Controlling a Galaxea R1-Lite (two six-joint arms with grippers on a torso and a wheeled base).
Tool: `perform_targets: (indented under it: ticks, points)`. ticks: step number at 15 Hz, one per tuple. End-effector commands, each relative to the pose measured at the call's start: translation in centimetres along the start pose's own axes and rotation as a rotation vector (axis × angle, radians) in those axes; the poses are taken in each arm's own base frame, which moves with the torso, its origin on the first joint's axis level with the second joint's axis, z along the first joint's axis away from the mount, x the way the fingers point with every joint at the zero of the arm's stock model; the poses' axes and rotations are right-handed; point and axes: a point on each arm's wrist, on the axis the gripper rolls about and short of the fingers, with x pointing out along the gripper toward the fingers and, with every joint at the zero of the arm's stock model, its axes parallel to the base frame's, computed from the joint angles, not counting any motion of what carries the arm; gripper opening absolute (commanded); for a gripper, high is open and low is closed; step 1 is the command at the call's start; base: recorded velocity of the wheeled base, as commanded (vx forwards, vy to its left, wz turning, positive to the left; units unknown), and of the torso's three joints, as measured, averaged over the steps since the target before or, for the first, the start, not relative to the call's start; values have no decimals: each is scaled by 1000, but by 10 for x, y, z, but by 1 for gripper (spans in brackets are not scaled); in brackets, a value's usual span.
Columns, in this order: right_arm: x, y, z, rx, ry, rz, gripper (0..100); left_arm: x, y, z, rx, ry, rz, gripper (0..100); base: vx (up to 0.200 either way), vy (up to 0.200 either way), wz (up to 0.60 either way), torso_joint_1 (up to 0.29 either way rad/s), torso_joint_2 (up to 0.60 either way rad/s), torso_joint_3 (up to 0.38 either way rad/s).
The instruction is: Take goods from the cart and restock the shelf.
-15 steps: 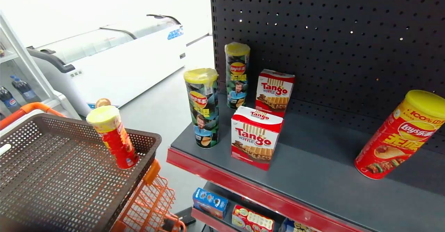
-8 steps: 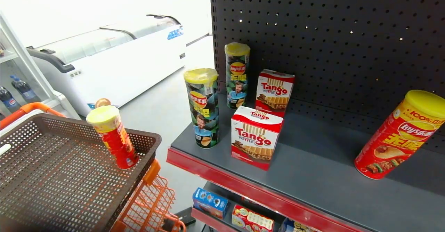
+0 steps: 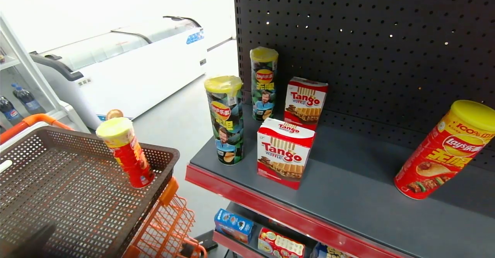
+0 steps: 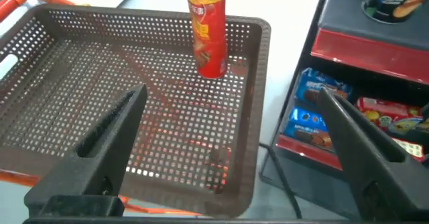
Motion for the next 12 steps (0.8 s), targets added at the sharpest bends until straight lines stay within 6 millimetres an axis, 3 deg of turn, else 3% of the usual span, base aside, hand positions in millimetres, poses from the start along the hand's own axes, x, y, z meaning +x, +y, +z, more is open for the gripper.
perform_targets:
  ticks: [1, 4, 8, 10, 12]
  points:
    - [0, 0, 0, 0, 1, 0, 100, 66, -1, 14, 19, 133, 18, 100, 0, 0, 0, 0, 0, 0]
    - [0, 0, 0, 0, 1, 0, 100, 120, -2, 4, 19, 158, 23, 100, 0, 0, 0, 0, 0, 0]
    - [0, 0, 0, 0, 1, 0, 100, 161, 2, -12, 19, 223, 100, 100, 0, 0, 0, 0, 0, 0]
    - [0, 0, 0, 0, 1, 0, 100, 166, 1, -14, 21, 232, 98, 100, 0, 0, 0, 0, 0, 0]
    - [0, 0, 0, 0, 1, 0, 100, 189, 2, -24, 17, 196, 104, 100, 0, 0, 0, 0, 0, 0]
